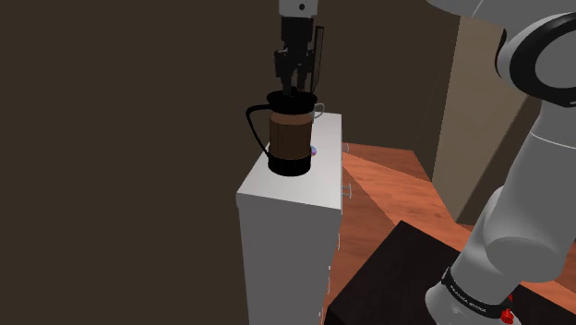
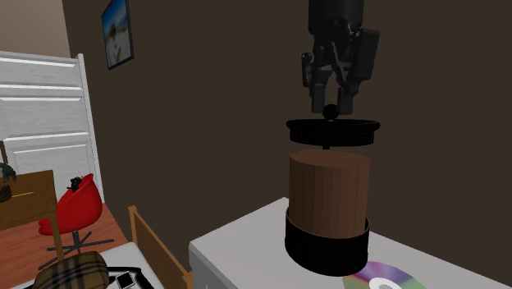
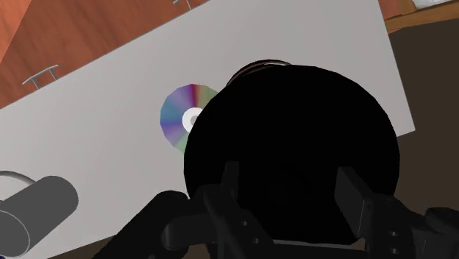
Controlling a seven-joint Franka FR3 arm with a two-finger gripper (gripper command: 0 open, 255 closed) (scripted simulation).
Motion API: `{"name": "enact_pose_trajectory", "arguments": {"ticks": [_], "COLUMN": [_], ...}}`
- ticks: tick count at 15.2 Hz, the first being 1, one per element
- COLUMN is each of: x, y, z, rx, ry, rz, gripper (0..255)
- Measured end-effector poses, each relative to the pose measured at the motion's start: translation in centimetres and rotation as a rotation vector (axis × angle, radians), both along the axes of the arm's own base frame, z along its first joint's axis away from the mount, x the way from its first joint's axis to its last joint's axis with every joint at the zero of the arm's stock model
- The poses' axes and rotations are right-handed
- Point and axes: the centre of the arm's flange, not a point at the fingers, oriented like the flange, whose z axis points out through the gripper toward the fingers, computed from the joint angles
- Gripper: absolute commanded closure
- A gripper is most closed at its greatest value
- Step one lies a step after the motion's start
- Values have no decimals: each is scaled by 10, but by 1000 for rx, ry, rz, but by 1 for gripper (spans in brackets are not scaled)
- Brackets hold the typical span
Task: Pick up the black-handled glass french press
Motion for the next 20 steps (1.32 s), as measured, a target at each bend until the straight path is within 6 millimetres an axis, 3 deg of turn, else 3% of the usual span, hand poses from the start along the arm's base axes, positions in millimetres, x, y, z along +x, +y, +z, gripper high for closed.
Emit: {"name": "enact_pose_trajectory", "arguments": {"ticks": [10, 20], "x": [0, 0], "y": [0, 1], "z": [1, 50], "rx": [0, -1], "ry": [1, 3], "rz": [0, 0], "gripper": [255, 255]}}
